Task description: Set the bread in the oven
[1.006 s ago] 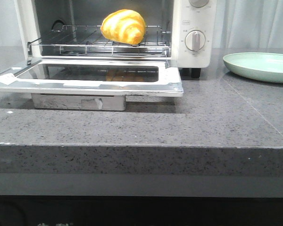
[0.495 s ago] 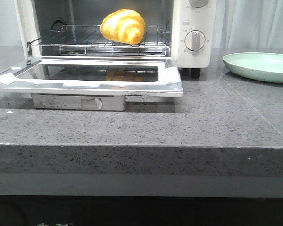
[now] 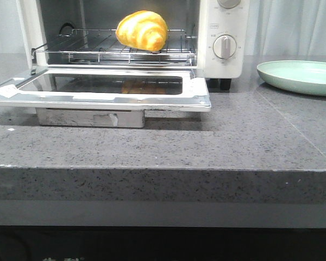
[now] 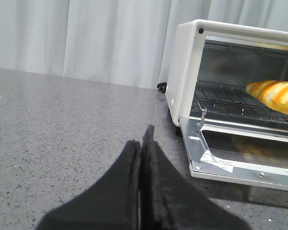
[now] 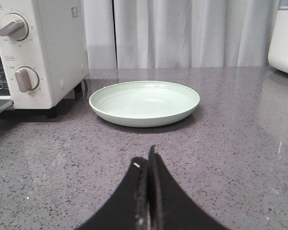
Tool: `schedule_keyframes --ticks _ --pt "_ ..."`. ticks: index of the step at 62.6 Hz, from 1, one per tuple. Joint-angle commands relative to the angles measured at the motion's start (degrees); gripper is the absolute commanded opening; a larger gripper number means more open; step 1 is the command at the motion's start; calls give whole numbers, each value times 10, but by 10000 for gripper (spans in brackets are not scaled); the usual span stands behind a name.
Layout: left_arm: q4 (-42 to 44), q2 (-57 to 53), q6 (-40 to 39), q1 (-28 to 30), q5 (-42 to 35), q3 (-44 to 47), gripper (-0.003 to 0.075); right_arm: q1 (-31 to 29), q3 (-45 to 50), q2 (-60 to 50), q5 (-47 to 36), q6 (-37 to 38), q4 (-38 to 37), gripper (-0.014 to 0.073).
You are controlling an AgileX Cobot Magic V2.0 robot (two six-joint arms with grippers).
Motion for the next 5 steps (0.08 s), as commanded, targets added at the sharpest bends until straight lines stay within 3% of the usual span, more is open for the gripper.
schedule_keyframes --ticks 1,5 --pt "-6 -11 1 0 -46 13 -18 0 2 -12 -49 0 -7 -69" --pt "-6 -11 1 0 -46 13 -18 0 2 -12 -49 0 -7 -69"
